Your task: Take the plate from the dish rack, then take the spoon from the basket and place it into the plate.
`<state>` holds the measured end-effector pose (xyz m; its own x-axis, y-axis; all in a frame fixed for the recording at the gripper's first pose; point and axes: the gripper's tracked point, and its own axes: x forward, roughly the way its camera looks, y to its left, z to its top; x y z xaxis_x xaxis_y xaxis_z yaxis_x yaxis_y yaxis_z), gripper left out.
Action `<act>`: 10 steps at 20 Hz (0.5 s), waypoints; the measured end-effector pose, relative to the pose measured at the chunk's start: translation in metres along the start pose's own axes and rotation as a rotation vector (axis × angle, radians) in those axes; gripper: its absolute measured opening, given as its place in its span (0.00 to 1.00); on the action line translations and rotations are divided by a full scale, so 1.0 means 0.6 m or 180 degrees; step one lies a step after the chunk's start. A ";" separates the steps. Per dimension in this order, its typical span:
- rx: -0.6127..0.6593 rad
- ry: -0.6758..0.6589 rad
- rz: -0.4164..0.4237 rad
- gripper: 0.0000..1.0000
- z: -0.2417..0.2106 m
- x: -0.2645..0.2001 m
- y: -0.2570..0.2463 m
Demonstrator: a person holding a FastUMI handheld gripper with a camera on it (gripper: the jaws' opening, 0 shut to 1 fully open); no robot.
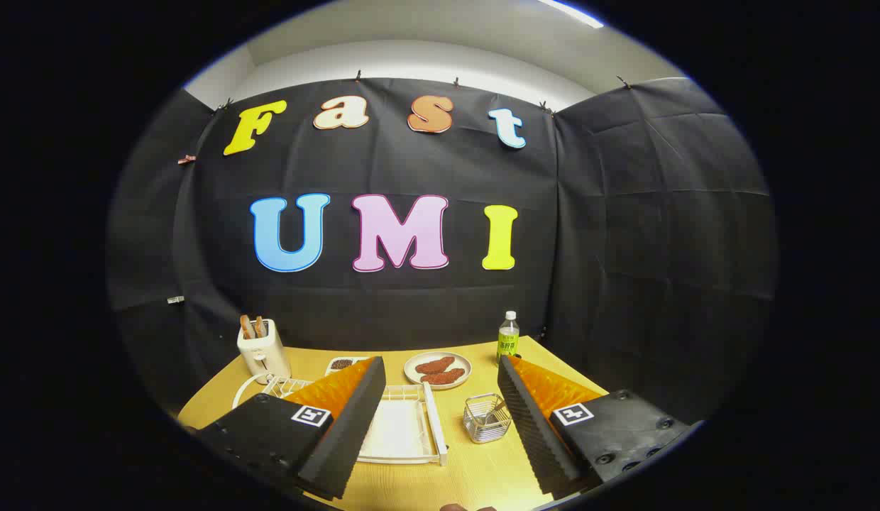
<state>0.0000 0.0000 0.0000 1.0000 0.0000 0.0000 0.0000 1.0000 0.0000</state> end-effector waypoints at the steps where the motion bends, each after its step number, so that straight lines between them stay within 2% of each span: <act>1: 0.0001 0.0004 0.0008 0.97 -0.001 0.000 0.002; 10: -0.0058 0.0098 0.0030 0.98 -0.016 0.015 0.006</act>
<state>0.0092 0.0034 -0.0094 0.9995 0.0093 -0.0310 -0.0098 0.9998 -0.0180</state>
